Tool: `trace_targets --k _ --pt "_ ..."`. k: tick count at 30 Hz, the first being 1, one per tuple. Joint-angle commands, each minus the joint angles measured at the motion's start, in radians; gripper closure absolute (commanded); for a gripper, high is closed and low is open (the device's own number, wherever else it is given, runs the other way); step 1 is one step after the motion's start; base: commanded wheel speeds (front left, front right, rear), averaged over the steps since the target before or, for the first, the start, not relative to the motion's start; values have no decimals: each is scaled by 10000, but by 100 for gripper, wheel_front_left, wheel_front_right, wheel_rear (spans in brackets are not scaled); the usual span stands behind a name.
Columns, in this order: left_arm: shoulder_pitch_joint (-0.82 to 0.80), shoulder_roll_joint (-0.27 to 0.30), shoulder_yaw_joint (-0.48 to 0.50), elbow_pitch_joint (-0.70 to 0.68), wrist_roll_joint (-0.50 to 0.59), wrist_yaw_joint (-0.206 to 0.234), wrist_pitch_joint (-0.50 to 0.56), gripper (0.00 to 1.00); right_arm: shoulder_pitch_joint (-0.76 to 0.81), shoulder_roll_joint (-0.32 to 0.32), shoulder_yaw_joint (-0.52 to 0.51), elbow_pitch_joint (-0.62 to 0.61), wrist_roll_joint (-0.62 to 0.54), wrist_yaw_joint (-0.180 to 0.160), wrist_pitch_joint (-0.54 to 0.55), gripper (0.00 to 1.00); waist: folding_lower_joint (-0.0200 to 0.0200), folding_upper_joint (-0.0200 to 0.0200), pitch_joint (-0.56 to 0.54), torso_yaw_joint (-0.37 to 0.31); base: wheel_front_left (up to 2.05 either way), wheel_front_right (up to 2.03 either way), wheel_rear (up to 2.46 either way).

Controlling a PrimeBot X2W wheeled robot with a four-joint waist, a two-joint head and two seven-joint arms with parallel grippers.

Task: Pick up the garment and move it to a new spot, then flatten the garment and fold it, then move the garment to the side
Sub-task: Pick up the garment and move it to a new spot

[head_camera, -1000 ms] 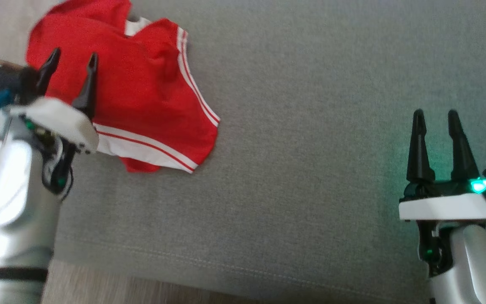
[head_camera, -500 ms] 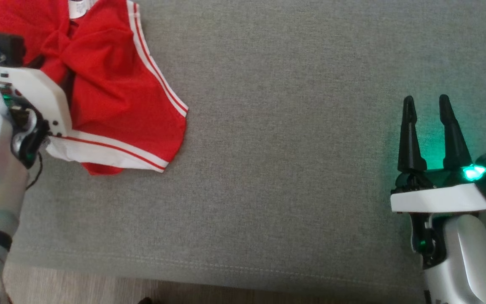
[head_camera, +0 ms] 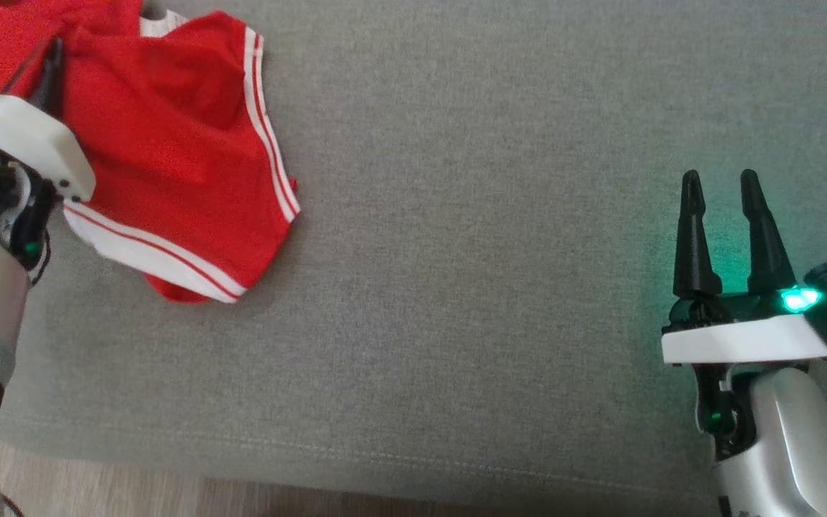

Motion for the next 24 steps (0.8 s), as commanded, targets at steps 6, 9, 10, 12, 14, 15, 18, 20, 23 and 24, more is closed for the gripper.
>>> trace_targets --k 6,9,10,12,14,15,18,20,23,24 --pt "-696 577 799 -844 39 517 -860 100 91 -47 301 -114 420 -7 -107 0 -1 0 -1057 133 0 0 0" --pt "-600 560 1200 -1996 209 756 -887 100 238 -47 346 -26 555 -7 -107 0 -1 0 -1481 166 0 0 0" --pt "-477 552 1356 -2441 276 836 -889 100 291 -47 374 -2 604 -7 -107 0 -1 0 -1621 163 0 0 0" --pt "-163 519 1696 -3255 358 1003 -891 100 403 -47 412 31 716 -7 -107 0 -1 0 -1876 149 0 0 0" --pt "198 473 1955 -3872 399 1110 -892 100 497 -47 444 49 822 -7 -108 0 -1 0 -2066 120 0 0 0" --pt "372 447 2017 -4117 423 1120 -892 100 530 -47 470 56 871 -7 -108 0 -1 0 -2137 94 0 0 0" --pt "805 335 2075 -4744 495 1146 -893 100 610 -47 589 83 983 -7 -108 0 -1 0 -2312 -26 0 0 0" --pt "920 289 2073 -4922 499 1153 -893 100 622 -47 622 72 1015 -7 -108 0 -1 0 -2349 -91 0 0 0" --pt "1188 157 1946 -5361 495 1147 -877 100 602 -47 675 28 1130 -7 -108 0 -1 0 -2405 -373 0 0 0" --pt "1259 110 1874 -5514 498 1148 -826 100 572 -47 707 33 1162 -7 -108 0 -1 0 -2402 -496 0 0 0"
